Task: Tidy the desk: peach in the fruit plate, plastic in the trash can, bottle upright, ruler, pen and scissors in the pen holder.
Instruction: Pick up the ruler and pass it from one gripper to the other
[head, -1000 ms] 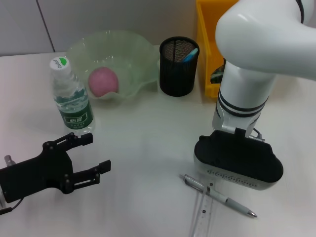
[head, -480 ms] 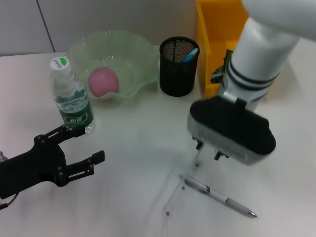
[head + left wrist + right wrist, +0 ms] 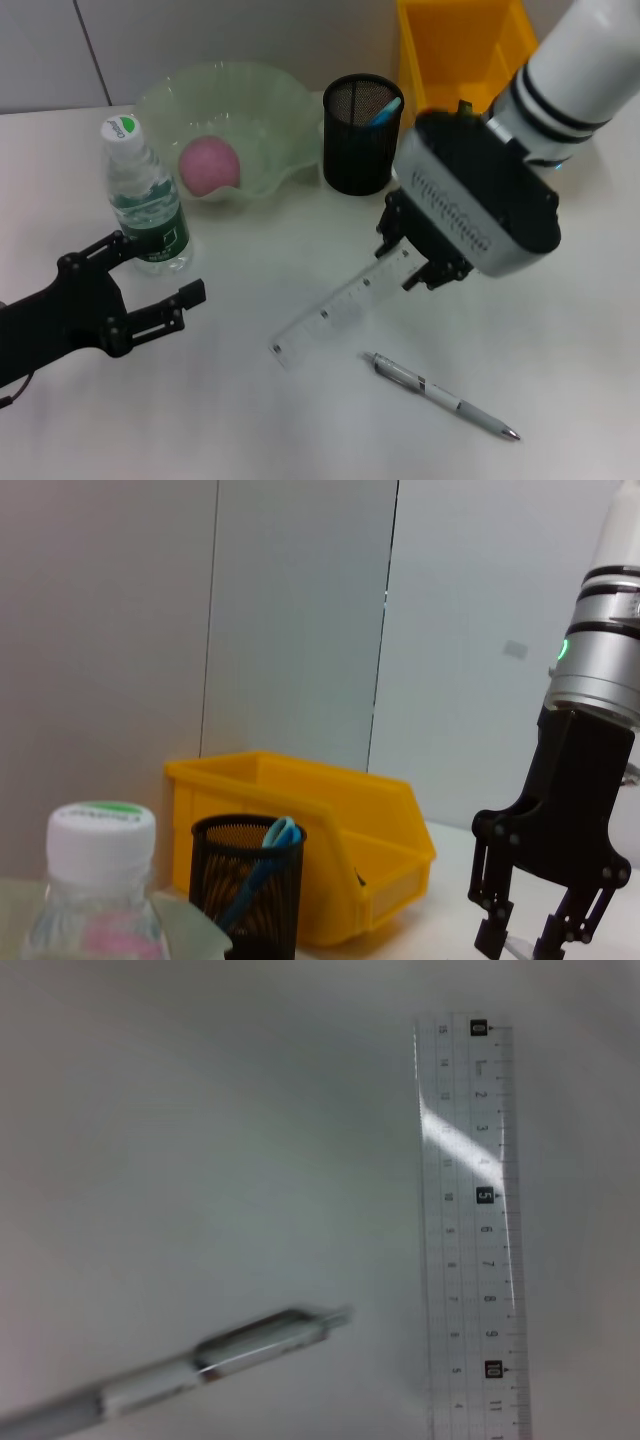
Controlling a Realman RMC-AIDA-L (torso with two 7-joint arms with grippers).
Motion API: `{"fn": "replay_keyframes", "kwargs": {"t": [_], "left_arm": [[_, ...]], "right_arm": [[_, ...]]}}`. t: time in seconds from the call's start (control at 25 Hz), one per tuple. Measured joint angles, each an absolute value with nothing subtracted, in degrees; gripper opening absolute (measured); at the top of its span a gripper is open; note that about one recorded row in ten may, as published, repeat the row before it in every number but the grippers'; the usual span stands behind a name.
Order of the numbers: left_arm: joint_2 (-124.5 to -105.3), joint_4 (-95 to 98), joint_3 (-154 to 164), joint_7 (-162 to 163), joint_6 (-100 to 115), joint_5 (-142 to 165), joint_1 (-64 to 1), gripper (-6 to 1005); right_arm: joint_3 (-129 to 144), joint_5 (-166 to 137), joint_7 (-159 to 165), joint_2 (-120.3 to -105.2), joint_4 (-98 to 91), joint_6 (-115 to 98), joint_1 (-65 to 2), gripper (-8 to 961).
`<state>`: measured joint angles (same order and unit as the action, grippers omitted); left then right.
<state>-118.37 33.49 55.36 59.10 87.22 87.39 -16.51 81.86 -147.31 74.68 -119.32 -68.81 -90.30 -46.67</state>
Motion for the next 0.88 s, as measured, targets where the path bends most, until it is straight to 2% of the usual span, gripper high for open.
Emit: {"fn": "replay_keyframes", "kwargs": {"t": [0.88], "left_arm": [[-118.38, 26.5, 53.5, 50.9, 97.1, 76.7, -14.8, 842]], "right_arm": [[71.6, -119.5, 81.2, -119.33, -68.8, -76.2, -31.5, 381]]}}
